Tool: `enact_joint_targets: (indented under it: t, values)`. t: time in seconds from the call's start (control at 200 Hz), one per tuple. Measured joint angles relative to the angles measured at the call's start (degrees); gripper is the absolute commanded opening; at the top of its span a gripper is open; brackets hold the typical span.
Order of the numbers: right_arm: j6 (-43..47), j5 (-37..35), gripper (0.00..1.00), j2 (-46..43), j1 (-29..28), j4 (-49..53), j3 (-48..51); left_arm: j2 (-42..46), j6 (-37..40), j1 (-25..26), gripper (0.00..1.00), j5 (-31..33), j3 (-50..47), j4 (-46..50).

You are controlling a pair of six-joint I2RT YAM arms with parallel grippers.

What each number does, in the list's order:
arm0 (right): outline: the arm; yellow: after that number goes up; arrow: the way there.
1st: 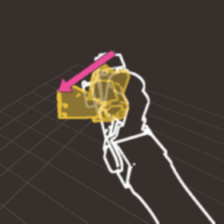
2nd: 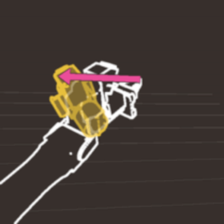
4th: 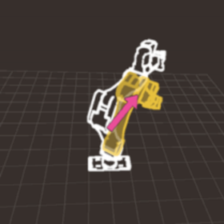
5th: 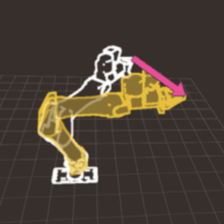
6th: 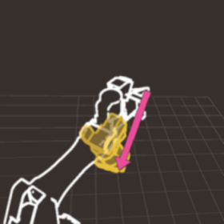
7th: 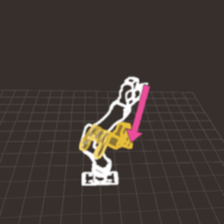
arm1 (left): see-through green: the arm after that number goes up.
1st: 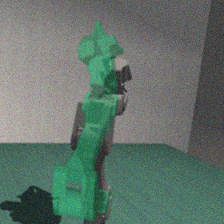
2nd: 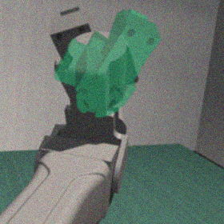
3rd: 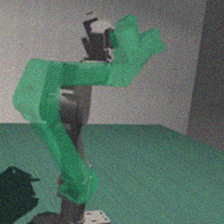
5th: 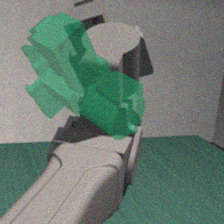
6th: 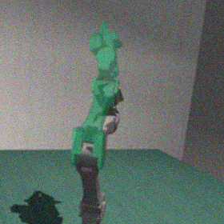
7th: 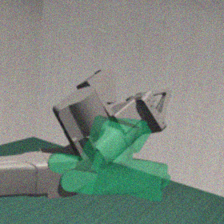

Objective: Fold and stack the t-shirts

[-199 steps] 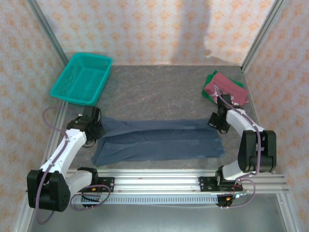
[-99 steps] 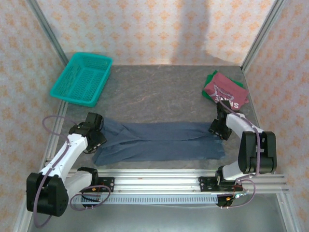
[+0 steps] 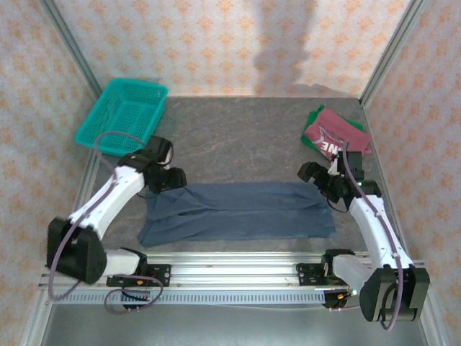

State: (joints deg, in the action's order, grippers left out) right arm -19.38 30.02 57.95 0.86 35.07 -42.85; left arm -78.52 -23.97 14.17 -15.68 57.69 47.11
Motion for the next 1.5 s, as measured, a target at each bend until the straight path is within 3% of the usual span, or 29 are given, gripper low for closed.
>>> enact_joint_targets:
  t: [0.24, 0.615, 0.781, 0.971, 1.271, 1.501]
  values:
    - [0.1, 3.7, 0.99, 0.5, -0.5, 0.0, 3.1, -11.6, 6.3, 2.0, 0.47, 0.0, 2.6, 1.9]
    - [0.0, 4.8, 1.0, 0.5, -0.6, -0.3, 3.1, -18.0, 8.1, 4.2, 0.43, 4.1, 5.7, 1.7]
    - [0.0, 4.8, 1.0, 0.5, -0.6, -0.5, 3.1, -20.2, 8.5, 5.1, 0.3, 4.1, 6.4, 1.1]
    - [-0.2, 4.7, 0.99, 0.5, -0.6, -1.1, 3.1, -20.4, 8.8, 5.7, 0.05, 4.2, 6.3, 1.0]
    - [-0.7, 4.7, 0.99, 1.1, -0.6, -2.3, 3.1, -11.6, 6.6, 9.0, 0.0, 4.1, 1.9, 0.8]
    - [-1.6, 4.5, 0.99, 3.1, -0.6, -4.4, 3.1, 0.5, -0.8, 13.9, 0.0, 4.5, -6.6, -0.1]
